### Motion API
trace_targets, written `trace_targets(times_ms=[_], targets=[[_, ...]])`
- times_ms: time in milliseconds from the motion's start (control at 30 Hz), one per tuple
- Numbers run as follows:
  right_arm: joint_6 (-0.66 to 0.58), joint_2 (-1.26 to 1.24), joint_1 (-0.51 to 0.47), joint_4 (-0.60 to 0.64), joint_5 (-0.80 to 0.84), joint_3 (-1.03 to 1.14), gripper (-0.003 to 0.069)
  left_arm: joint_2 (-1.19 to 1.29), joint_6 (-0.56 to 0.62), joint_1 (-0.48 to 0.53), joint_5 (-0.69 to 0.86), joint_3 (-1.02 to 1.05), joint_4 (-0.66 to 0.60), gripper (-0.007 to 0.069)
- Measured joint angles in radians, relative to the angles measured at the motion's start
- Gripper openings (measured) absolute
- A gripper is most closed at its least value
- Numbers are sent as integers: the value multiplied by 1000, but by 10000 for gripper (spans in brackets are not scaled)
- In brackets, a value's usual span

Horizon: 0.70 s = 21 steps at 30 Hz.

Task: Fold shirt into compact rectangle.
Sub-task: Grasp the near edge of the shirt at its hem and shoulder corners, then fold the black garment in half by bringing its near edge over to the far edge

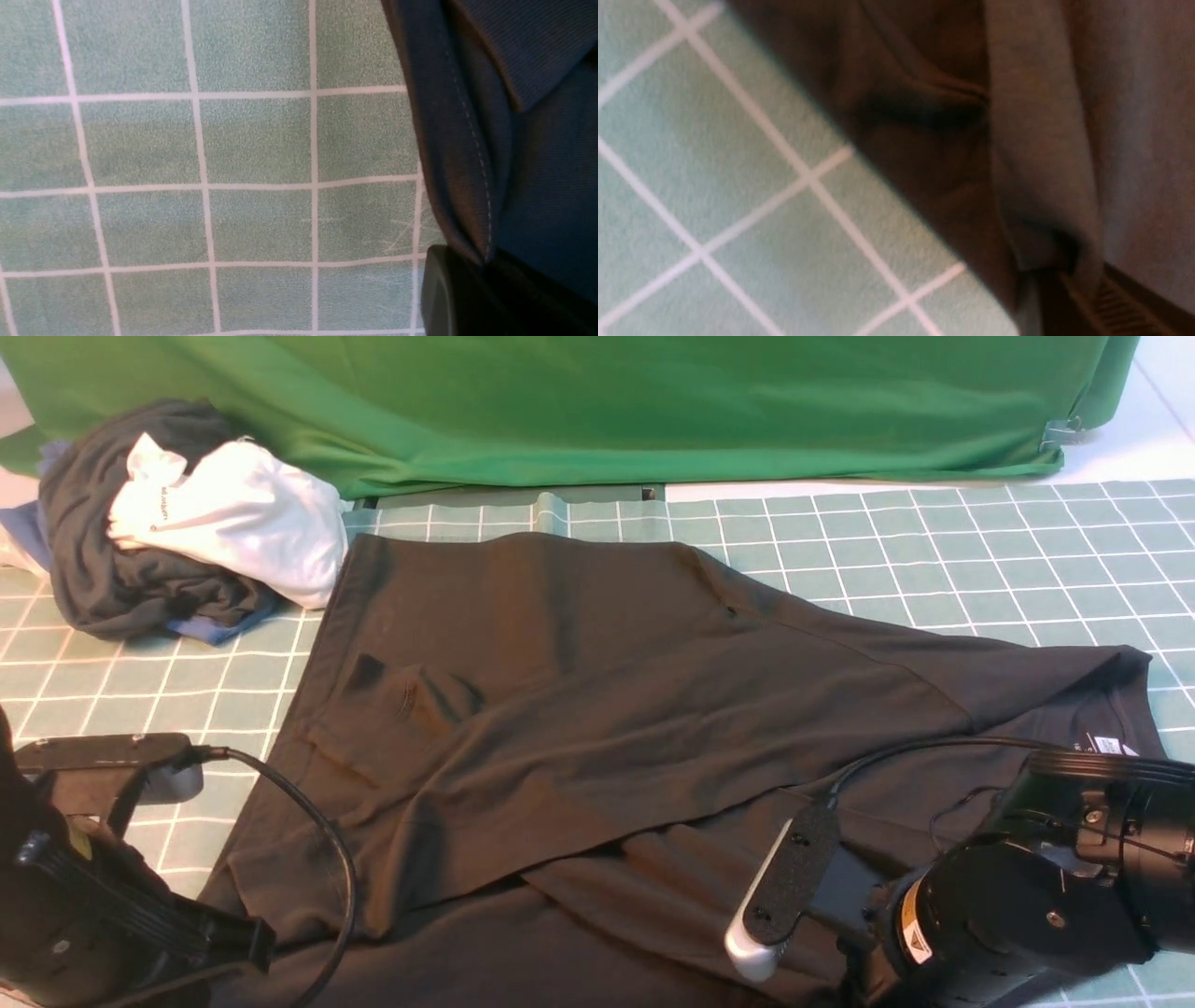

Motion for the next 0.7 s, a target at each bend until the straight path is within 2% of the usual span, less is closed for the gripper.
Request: trace_targets(times_ms=[233, 467, 700], targets=[[0, -108, 0, 24, 173, 0, 27, -141, -2, 0, 48, 1, -56, 16], [20, -254, -11, -10, 236, -30, 27, -167, -40, 3, 52, -97, -59, 16], [-18, -235, -156, -72, 282, -196, 27, 21, -58, 57, -31, -319, -64, 16]])
